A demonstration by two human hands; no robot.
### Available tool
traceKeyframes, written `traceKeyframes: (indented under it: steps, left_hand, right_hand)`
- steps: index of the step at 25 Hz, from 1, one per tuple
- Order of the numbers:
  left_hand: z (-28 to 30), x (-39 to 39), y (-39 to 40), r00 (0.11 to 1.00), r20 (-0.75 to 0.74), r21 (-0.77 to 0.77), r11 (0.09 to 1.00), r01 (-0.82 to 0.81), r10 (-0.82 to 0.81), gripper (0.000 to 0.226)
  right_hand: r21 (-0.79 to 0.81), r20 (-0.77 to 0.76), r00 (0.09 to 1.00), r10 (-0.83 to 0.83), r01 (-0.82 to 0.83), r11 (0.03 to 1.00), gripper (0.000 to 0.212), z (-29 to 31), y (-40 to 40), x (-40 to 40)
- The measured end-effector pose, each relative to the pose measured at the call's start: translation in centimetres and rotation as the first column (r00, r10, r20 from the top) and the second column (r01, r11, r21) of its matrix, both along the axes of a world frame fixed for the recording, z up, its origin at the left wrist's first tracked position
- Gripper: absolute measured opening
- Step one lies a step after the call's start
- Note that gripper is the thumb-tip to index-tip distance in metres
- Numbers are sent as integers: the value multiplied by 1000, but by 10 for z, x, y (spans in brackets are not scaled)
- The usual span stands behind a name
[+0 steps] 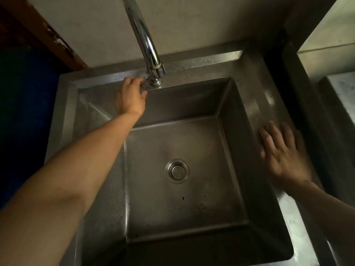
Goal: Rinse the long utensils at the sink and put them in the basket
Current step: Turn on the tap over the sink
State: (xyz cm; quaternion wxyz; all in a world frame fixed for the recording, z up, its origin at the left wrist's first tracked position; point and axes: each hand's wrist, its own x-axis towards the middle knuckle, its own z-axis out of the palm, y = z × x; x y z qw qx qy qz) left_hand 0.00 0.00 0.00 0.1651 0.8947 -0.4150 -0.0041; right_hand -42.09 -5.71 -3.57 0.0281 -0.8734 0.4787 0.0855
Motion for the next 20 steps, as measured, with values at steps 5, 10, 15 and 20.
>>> traceKeyframes:
  steps: [5,10,15,20]
  left_hand:
    - [5,8,-8,990,140,82,996,21,-32,17]
    - [8,13,-9,977,199,123,991,58,-82,21]
    - [11,16,-12,972,209,142,987,80,-109,20]
    - [14,17,-15,969,225,150,986,69,-102,14]
  right_hand:
    - [-25,-23,1000,-4,3,1000,61,0,0,2]
    - [-16,-35,999,-16,15,1000,62,4,1,3]
    - [-9,-43,999,-13,12,1000,64,5,1,3]
    - [-10,-31,999,-22,22,1000,64,2,1,2]
